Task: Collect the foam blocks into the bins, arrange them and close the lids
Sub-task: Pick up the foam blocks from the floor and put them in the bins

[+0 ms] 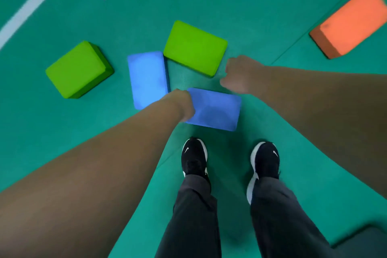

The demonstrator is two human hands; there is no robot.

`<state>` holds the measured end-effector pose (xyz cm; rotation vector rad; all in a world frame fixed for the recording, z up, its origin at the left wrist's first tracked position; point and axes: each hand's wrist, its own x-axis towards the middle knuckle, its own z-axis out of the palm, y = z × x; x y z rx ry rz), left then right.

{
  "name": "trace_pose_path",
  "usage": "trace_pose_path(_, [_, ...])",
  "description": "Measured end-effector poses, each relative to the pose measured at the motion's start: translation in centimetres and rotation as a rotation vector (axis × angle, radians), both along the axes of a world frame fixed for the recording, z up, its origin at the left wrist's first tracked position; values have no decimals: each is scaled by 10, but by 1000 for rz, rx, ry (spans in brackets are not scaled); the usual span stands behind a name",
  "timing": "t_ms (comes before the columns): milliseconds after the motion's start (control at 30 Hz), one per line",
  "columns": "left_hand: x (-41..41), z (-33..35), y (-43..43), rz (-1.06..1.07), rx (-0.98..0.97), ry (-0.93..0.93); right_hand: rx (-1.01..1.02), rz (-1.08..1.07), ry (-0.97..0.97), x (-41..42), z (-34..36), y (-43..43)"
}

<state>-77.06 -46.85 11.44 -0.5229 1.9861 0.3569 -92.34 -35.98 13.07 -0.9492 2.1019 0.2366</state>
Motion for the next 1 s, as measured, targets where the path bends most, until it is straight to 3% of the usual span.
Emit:
trace_pose_path(167, [7, -65, -11, 119, -3, 124, -52, 61, 41, -17, -68, -41])
trace_pose_path(400, [14, -164, 11, -103, -69, 244, -73, -162, 226, -42, -158, -55])
trace_pose_path(533, [15, -188, 22, -121, -178, 300, -103, -150, 211, -58, -190, -55])
trace_pose_path(700, [4, -188, 17, -186, -200, 219, -46, -97, 256, -57, -204, -51])
trace_pose_path(800, [-3, -182, 15, -245, -174, 173, 8, -76, 219, -51, -209, -47])
trace_pose_path(900, [-9, -179, 21, -247, -183, 99, 20, -225, 147, -50, -214, -47])
trace_pose_path(1000, [-7, -183, 27, -240, -193, 74, 4, -377, -45, -59, -216, -49])
